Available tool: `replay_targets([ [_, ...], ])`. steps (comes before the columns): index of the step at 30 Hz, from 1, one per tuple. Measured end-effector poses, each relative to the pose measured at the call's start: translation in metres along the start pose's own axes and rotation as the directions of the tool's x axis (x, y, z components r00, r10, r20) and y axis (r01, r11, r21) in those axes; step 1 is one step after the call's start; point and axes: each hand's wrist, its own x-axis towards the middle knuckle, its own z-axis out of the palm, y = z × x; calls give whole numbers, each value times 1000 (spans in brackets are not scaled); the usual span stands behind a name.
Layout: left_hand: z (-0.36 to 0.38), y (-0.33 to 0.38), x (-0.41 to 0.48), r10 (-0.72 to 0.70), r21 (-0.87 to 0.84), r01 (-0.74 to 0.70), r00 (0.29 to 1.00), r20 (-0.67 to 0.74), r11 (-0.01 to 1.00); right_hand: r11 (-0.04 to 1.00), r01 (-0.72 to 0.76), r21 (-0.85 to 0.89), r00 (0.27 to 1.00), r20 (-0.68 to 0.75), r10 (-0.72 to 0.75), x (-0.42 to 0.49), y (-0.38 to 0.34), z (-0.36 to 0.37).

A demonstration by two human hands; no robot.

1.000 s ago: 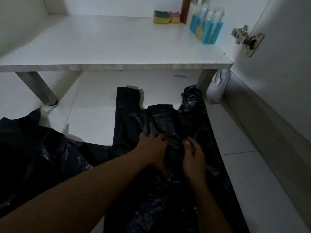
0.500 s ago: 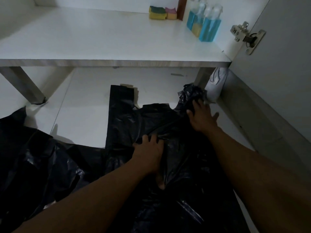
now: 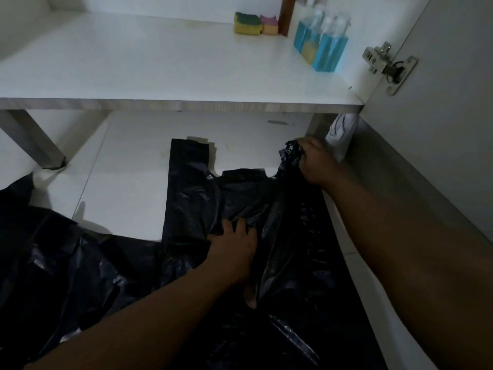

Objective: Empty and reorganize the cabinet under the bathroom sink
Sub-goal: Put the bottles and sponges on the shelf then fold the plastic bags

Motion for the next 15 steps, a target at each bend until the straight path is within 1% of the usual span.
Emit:
replay_targets([
  [2,-3,1,-1,-6,12,6,1000,-3,1000,998,-33,51,987,-159,40,-12,-7,-11],
  [3,-4,1,-1,-8,11,8,1000,-6,1000,993,-59,104,972,-219,81,-23,-14,-14],
  [4,-4,0,0,-8,12,8,1000,-11,1000,982,-84,167,961,-247,125,-35,-21,-14],
  [5,-3,0,0,-7,16,7,1000,-13,1000,966,-110,235,956,-241,167,-52,-31,-14],
  [7,-2,0,-2,-8,14,8,1000,-3,1000,928,-145,342,958,-187,218,-96,-47,-7],
  [9,0,1,-5,-5,1,5,1000,0,1000,917,-165,363,963,-143,230,-148,-62,3],
  [11,2,1,-10,15,-39,-16,1000,-13,999,932,-187,310,972,-76,221,-196,-72,17],
  [12,0,0,-13,27,-57,-29,999,-31,998,941,-205,270,976,-14,217,-216,-76,26],
  [14,-1,-3,-22,54,-26,-57,993,-103,998,974,-195,116,974,143,178,-248,-83,45],
  [15,-2,-5,-31,69,20,-67,986,-152,998,986,-166,25,970,182,159,-259,-85,51],
])
